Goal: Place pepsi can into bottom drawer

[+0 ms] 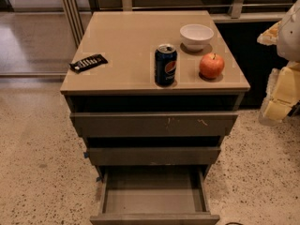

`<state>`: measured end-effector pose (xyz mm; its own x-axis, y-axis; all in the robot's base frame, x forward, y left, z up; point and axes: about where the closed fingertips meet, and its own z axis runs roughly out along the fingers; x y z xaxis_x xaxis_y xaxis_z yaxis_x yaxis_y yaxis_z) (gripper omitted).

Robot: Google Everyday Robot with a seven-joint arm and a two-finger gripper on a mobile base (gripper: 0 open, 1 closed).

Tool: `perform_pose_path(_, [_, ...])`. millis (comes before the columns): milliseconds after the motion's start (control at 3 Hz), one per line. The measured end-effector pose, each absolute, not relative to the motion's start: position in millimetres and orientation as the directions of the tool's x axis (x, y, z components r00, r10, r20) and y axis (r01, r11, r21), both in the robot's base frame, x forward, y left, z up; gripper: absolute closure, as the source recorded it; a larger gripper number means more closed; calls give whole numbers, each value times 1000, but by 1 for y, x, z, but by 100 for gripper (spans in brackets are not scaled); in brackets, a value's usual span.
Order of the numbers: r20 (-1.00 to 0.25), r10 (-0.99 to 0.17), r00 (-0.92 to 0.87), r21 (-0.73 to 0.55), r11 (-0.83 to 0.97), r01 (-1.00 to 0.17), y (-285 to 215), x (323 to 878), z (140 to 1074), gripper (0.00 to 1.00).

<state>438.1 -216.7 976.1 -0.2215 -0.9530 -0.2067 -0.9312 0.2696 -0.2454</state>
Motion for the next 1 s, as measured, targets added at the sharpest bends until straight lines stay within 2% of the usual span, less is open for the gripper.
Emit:
perform_pose_path(333, [-213,-953,-217,-251,268,-930,-216,441,977,0])
perform_pose_path(667, [-284,-936,-207,-281,287,-916,-214,476,977,0])
perform_pose_path(1000, [-433,-881,-190,-295,337,-894,-201,546,974,0])
